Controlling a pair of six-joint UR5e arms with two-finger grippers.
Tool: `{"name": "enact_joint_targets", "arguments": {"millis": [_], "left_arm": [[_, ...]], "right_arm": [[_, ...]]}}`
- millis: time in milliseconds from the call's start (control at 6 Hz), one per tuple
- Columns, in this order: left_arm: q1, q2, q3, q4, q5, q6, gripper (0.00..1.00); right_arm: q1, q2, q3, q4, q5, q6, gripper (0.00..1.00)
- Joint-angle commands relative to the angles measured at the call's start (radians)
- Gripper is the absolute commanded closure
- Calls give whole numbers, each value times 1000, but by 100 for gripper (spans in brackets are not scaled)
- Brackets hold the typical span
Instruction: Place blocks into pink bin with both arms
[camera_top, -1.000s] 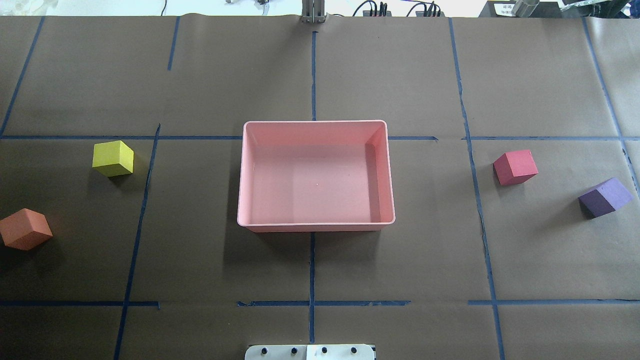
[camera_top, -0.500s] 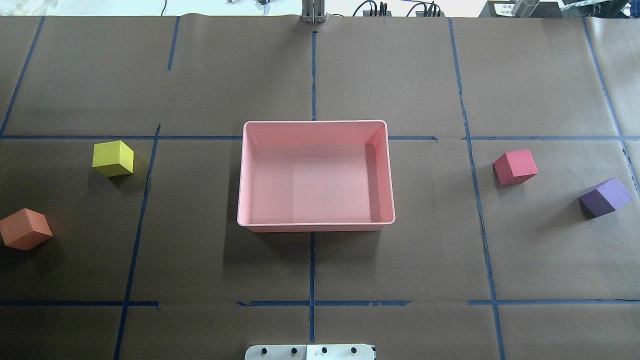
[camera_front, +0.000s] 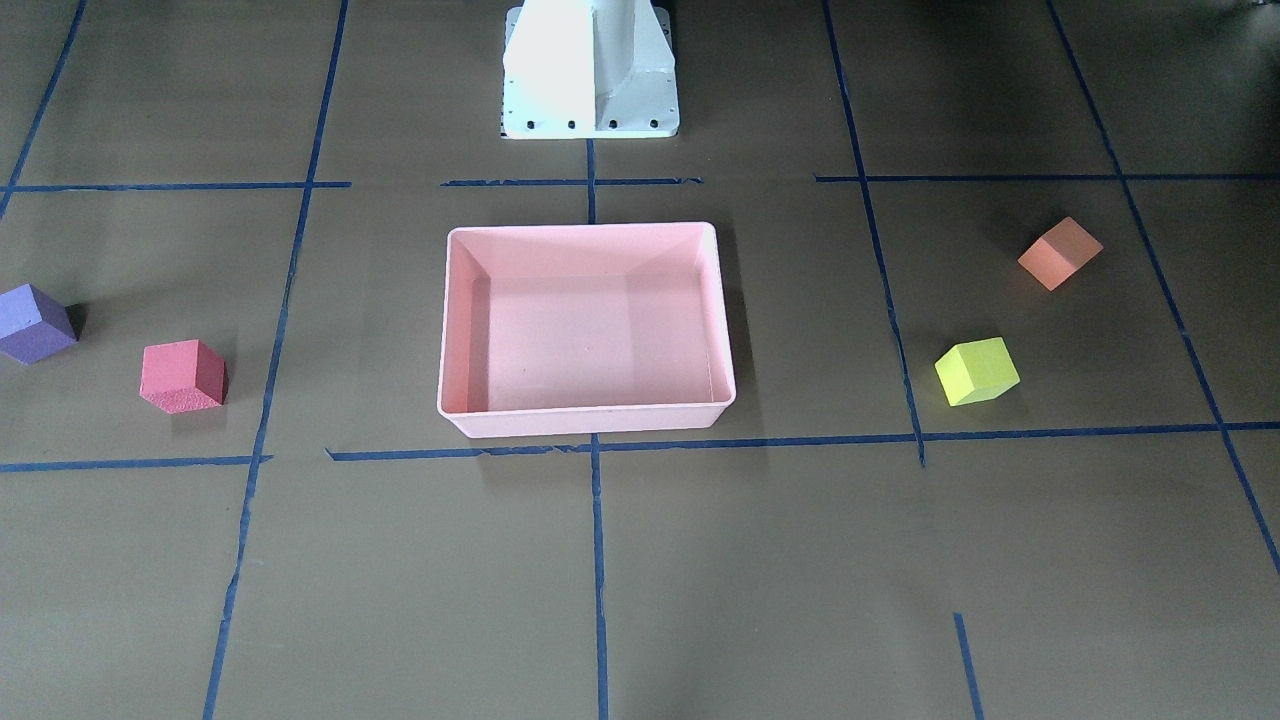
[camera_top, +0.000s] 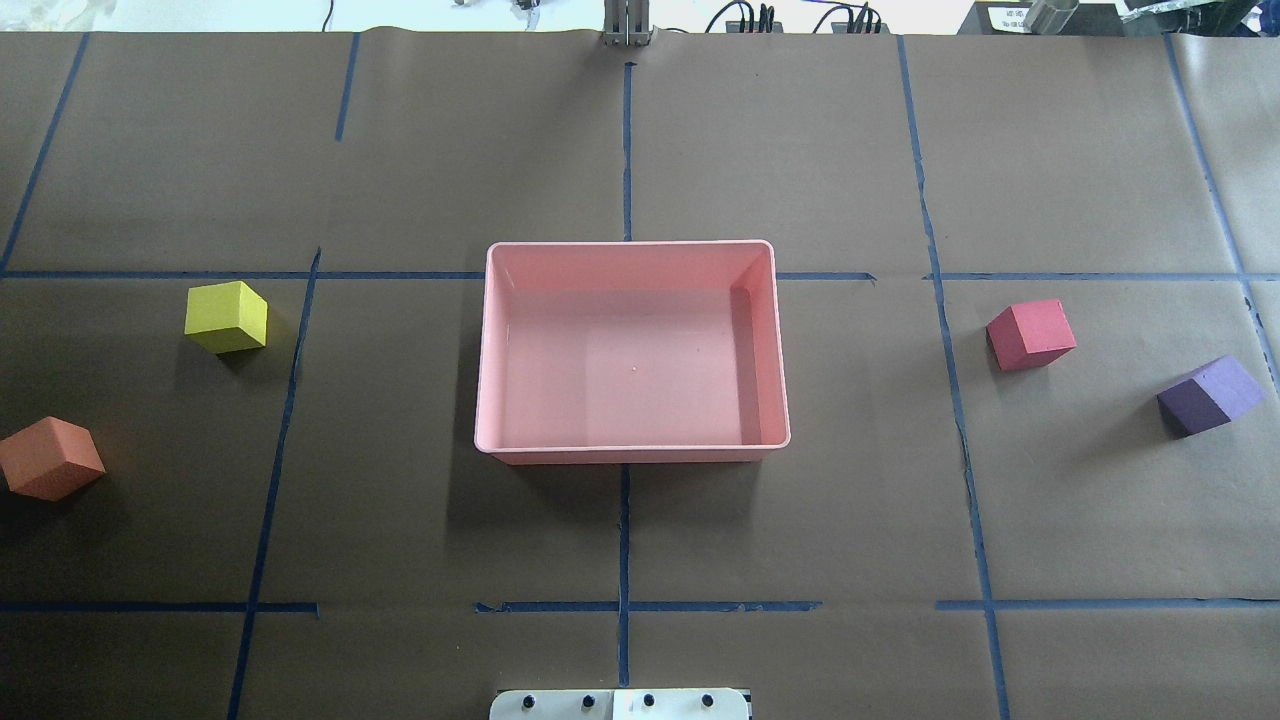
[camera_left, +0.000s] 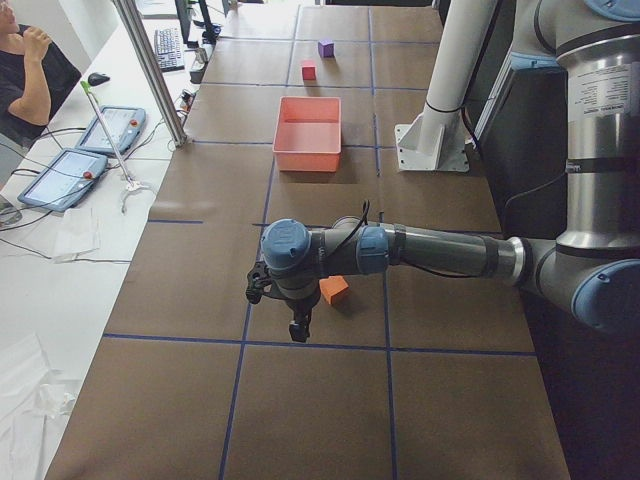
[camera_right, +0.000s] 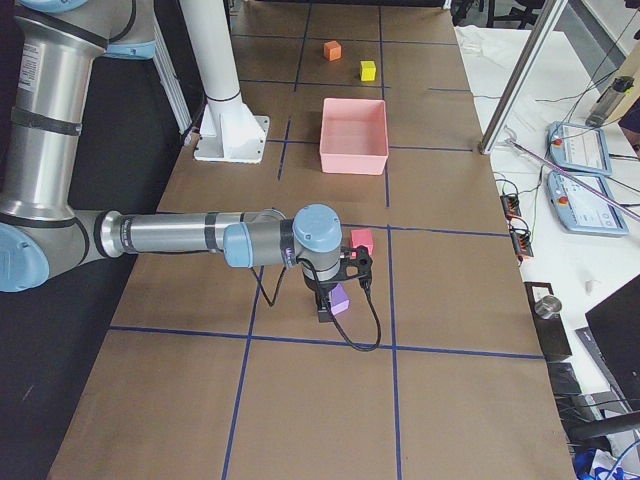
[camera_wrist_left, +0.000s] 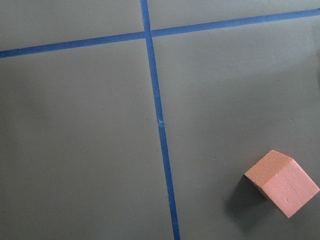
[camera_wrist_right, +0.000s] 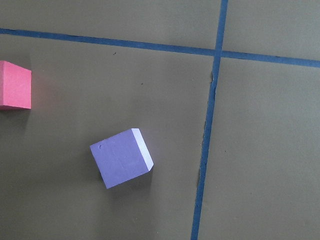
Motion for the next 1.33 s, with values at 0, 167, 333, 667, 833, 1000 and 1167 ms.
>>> {"name": "enact_joint_targets", "arguments": {"millis": [0, 167, 333, 667, 833, 1000, 1167], "left_arm": [[0, 12, -7, -2, -1, 1, 0], [0, 12, -7, -2, -1, 1, 0], [0, 12, -7, -4, -1, 1, 0], [2, 12, -7, -4, -1, 1, 0], [2, 12, -7, -4, -2, 1, 0], [2, 13, -9, -4, -2, 1, 0], [2, 16, -10, -4, -2, 1, 0]], "right_arm": [[-15, 4, -2, 0, 0, -2, 0], [-79, 25, -7, 3, -15, -10, 0], [-113, 27, -22, 38, -24, -7, 0], [-243, 39, -69, 148, -28, -2, 0], [-282, 60, -168, 263, -26, -4, 0], [-308, 74, -265, 401, -29, -2, 0], [-308, 99, -274, 422, -56, 2, 0]]}}
